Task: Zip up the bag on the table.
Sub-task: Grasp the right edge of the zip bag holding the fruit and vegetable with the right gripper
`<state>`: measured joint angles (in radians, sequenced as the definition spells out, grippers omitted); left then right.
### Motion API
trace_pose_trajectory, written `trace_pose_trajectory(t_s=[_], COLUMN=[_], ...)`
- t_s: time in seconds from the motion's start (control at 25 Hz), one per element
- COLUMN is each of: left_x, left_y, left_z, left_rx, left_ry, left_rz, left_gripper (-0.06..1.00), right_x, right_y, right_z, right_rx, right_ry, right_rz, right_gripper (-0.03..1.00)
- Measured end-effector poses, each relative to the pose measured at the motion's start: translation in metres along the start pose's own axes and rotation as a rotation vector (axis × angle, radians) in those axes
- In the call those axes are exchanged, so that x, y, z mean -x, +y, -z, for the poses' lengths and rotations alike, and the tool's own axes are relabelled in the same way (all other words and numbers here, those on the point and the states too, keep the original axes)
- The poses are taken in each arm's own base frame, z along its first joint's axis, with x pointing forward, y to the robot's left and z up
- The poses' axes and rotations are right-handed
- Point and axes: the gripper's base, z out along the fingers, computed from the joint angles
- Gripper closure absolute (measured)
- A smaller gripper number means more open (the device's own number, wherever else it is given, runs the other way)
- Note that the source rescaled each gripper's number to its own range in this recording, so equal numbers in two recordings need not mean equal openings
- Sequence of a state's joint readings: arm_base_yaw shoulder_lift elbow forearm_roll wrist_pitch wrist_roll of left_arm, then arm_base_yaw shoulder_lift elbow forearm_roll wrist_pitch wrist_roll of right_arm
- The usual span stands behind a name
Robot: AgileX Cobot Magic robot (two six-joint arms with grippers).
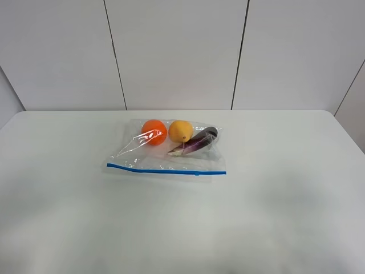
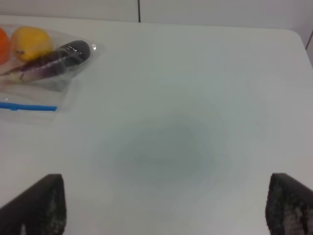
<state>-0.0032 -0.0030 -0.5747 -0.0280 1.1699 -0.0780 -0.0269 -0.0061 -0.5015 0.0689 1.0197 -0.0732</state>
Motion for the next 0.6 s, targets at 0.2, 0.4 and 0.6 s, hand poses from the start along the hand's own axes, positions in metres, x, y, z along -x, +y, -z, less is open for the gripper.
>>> trace_pose_trajectory(t_s=[0.2, 0.4, 0.6], left_x=[0.0, 0.0, 0.0], left_y=[0.0, 0.0, 0.0], left_z=[0.0, 0.0, 0.0], left_rx=[0.0, 0.0, 0.0], left_ry=[0.0, 0.0, 0.0], left_rz=[0.0, 0.0, 0.0], left_gripper=[-0.01, -0.01, -0.01], right_x=[0.0, 0.001, 0.029], right_y=[0.0, 0.0, 0.005], right_z=[0.0, 0.0, -0.009], right_rx=[0.001, 0.001, 0.07], right_ry=[0.0, -0.011, 0.06], right_rz=[-0.001, -0.001, -0.063], right_gripper=[-0.03, -0.03, -0.03])
